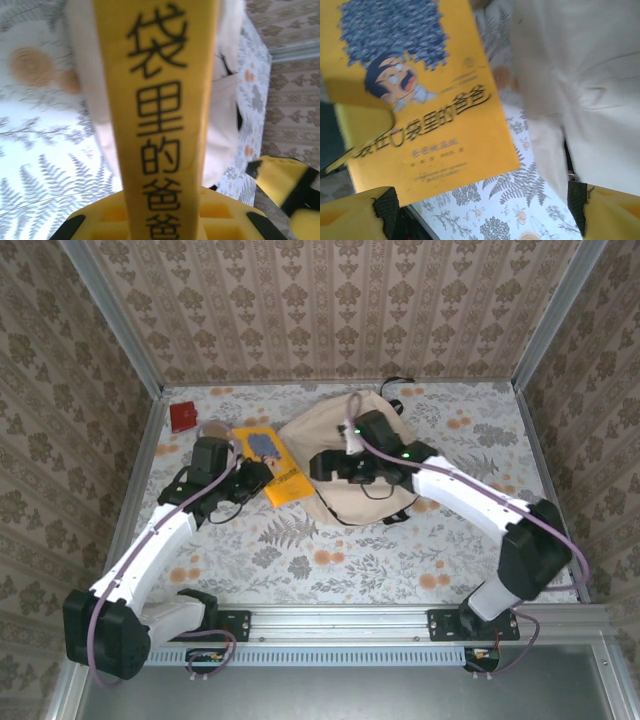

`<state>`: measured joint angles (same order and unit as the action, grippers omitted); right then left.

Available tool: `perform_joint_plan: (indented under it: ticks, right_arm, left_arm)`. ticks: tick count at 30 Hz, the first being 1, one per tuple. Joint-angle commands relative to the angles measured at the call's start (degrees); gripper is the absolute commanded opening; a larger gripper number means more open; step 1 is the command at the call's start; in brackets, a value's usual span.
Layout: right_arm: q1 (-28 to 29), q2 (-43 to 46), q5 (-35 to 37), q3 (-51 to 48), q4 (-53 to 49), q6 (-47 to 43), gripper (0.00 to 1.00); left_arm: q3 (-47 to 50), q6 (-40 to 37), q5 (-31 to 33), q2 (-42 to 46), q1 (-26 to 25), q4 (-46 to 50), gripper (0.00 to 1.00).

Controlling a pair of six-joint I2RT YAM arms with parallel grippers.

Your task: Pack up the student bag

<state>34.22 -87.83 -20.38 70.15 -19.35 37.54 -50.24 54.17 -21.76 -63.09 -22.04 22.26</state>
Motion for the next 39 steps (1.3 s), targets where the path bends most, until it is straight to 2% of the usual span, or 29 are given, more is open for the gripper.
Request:
perform_joint_plan:
  ticks: [1,6,13,20,25,34,39]
  right_arm:
    - [-4.3,4.6,-4.5,-7.6,7.7,11.5,0.94]
    - [-9.1,13.0,-4.9,-14.7,10.9,19.4,0.99]
    - [-14.0,20.2,-8.7,-23.5,25.4,34.7,1.00]
    - [-15.2,18.8,-10.1,-26.3,36.2,41.7,1.00]
    - [-17.1,17.5,-10.7,-27.5,44.6,46.0,1.00]
    - [-18.2,14.2,-10.3,-27.6,53.9,54.7,1.00]
    - [-18.3,10.5,-10.2,-26.1,58.6,57.5,0.97]
  left_arm:
    - [-6.7,-1.0,3.4,-1.9,-4.6,-5.4,0.08]
    - [-14.1,1.2,7.6,-9.6,-12.1,-13.0,0.08]
    - [-19.7,9.0,8.2,-18.8,-15.3,-25.1,0.08]
    - [-21.1,14.9,10.2,-23.1,-16.1,-33.4,0.05]
    - [-21.4,18.6,8.3,-25.4,-15.9,-39.0,0.05]
    - [-19.3,25.0,7.1,-27.1,-16.0,-49.2,0.05]
    - [-19.4,27.6,5.9,-28.5,-16.5,-51.4,0.05]
